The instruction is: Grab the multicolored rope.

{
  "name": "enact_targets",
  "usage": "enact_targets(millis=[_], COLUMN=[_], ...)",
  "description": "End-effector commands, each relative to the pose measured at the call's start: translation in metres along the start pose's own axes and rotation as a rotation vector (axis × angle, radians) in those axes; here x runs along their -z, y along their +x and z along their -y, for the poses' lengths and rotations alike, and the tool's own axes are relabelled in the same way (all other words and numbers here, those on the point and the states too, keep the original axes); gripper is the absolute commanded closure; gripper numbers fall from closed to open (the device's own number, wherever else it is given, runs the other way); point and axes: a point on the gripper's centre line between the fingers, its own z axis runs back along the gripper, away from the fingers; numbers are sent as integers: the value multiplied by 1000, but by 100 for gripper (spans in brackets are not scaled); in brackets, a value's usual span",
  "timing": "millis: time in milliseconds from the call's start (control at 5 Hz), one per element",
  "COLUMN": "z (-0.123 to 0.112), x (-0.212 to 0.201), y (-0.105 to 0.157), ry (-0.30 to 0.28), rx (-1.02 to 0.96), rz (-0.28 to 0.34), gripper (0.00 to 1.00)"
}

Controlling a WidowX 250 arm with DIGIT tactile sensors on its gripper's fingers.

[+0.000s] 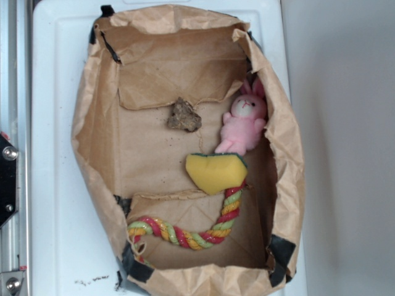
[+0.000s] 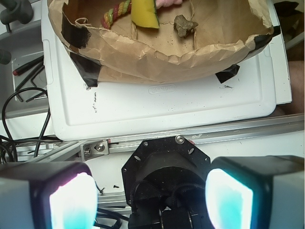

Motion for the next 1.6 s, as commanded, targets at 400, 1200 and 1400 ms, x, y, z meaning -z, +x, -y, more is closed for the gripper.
enact_targets(millis=[400,1200,1400], z=[-8,-13,-8], x=[15,105,117], y=[72,156,163], ry=[-8,-111,-108], rx=[-48,-157,-169], rz=[68,90,71], gripper=[0,0,0])
